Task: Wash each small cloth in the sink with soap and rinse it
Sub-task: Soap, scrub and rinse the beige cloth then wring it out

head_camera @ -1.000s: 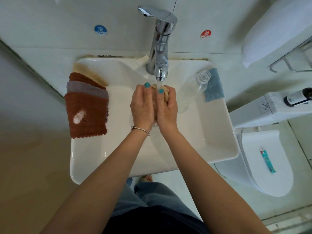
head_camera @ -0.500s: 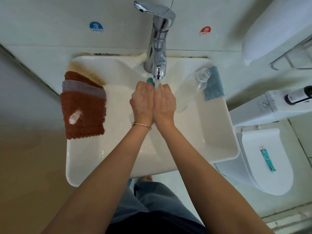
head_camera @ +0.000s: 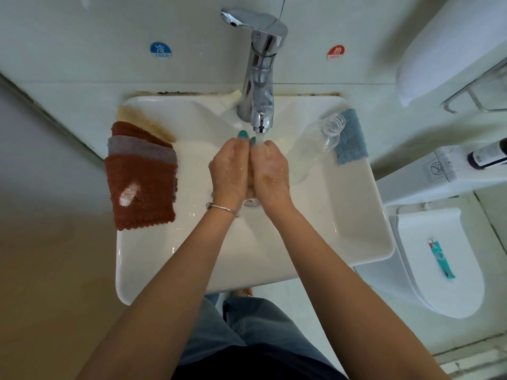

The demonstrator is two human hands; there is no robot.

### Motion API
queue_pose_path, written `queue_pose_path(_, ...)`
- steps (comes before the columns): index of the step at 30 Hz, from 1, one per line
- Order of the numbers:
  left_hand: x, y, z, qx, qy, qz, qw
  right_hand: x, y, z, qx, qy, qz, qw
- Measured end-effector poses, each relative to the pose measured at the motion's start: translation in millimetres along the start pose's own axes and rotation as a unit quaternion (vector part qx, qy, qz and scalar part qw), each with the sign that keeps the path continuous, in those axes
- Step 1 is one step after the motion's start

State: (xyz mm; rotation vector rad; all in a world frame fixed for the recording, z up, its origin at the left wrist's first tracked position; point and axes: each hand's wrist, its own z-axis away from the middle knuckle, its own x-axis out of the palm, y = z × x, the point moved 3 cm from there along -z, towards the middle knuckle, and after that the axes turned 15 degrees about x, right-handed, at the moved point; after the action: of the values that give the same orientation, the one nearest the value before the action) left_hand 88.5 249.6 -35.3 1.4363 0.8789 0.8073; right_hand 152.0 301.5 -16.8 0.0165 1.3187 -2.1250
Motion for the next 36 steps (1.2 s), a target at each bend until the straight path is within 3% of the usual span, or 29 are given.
queue_pose_path(3, -10.2, 0.4, 2.8, -0.003, -0.084, 0.025, 0.996, -12.9, 6.1, 8.4, -0.004, -0.046, -0.07, 0.996)
queue_pose_path(5, -13.4, 3.4, 4.8, 0.037, -0.125, -0.003, 0.991, -19.5, 12.6, 11.7, -0.002, -0.056, -0.109, 0.992)
queue_pose_path(9, -13.1, 11.9, 8.7, 0.1, -0.108, 0.005, 0.989, -20.7, 23.1, 10.7, -0.009, -0.051, -0.08, 0.995)
queue_pose_path(12, -3.7, 13.6, 11.0, 0.061, -0.111, 0.01, 0.992, -31.6, 34.4, 15.3, 0.025, -0.03, -0.109, 0.993)
queue_pose_path(17, 4.6, 9.2, 9.7, 0.017, -0.204, 0.055, 0.977, -46.9, 35.0, 16.6, -0.011, -0.012, -0.151, 0.988)
queue_pose_path(23, -40.1, -0.4, 1.9, 0.072, -0.11, 0.032, 0.991, -14.4, 8.6, 17.1, -0.066, -0.053, -0.1, 0.991)
queue_pose_path(26, -19.6, 9.5, 6.9, 0.061, -0.224, 0.047, 0.972, -35.5, 19.4, 12.9, -0.06, -0.01, -0.121, 0.991)
queue_pose_path(28, -6.9, 12.3, 9.7, 0.075, -0.259, 0.029, 0.963, -47.8, 27.8, 12.2, -0.061, -0.004, -0.131, 0.99)
queue_pose_path(34, -45.8, 4.9, -1.5, 0.06, -0.056, 0.049, 0.995, -5.6, 9.2, 19.6, -0.083, -0.08, -0.09, 0.989)
queue_pose_path(36, -46.4, 1.5, 1.8, 0.031, -0.055, 0.07, 0.995, -3.5, 7.1, 21.0, -0.08, -0.084, -0.098, 0.988)
